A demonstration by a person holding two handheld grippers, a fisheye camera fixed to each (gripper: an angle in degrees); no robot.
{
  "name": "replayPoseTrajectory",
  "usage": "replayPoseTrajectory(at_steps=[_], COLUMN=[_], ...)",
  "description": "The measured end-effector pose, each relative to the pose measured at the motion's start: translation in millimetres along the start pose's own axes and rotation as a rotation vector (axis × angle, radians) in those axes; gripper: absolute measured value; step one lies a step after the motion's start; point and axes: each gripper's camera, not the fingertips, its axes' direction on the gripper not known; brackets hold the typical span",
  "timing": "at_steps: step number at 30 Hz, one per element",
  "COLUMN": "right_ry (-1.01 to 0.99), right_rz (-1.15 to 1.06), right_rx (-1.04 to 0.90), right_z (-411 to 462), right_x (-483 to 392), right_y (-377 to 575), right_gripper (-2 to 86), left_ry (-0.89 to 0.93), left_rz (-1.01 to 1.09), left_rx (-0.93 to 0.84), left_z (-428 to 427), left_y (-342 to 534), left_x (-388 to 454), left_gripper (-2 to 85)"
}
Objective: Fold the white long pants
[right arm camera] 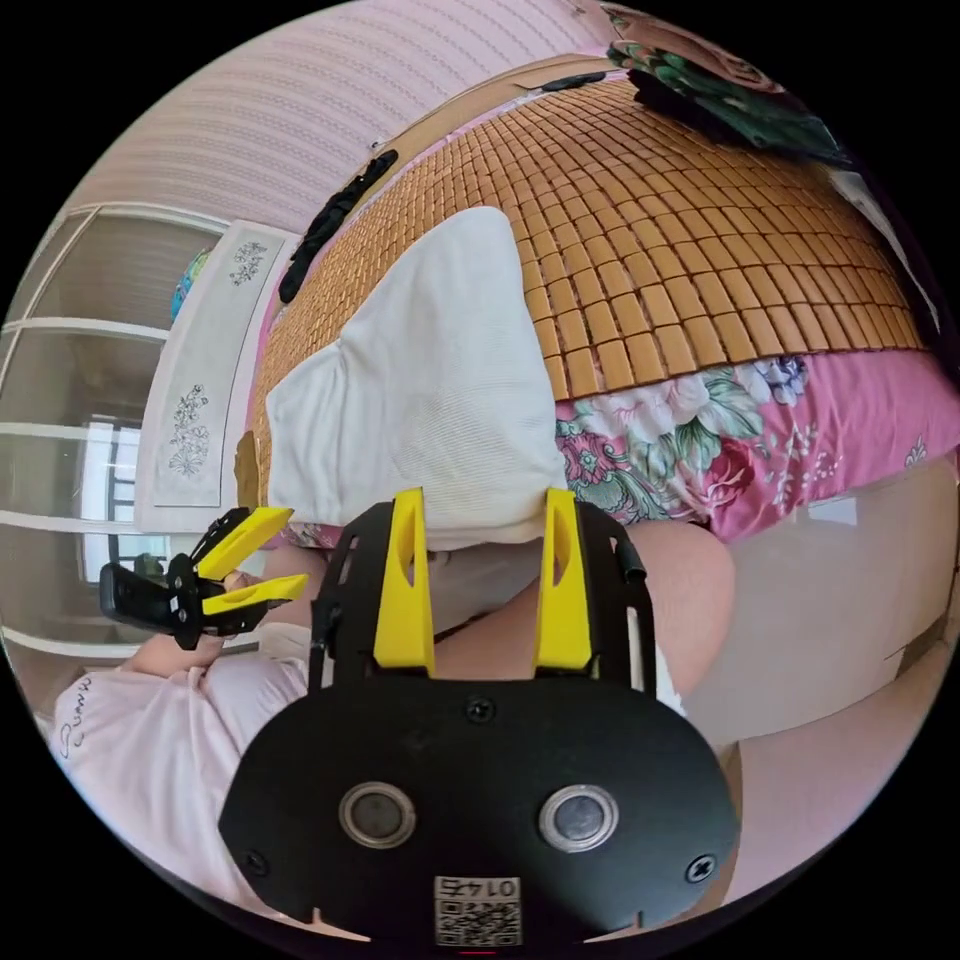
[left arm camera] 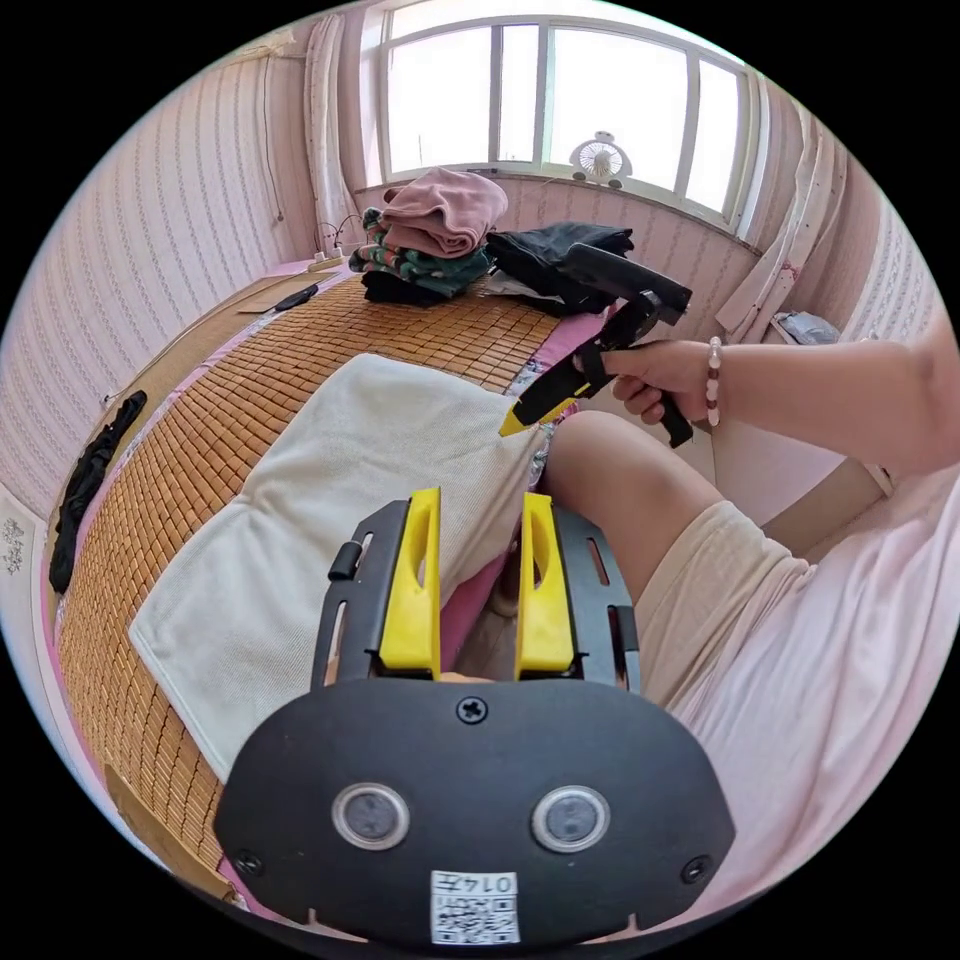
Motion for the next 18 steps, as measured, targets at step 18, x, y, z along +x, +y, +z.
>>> replayPoseTrajectory(at_steps=[18], right_ry=[-0.370], right_rz=[-0.296], right_rx=[0.143], right_z=[-93], right_x=[15], right_y=[26], right_gripper=[9.2], left_ry=[-0.084], left_rz=[-0.138], left_rx=[-0.027], left_z=[-1], left_y=[-29], left_x=[-21], left_gripper=[4.7])
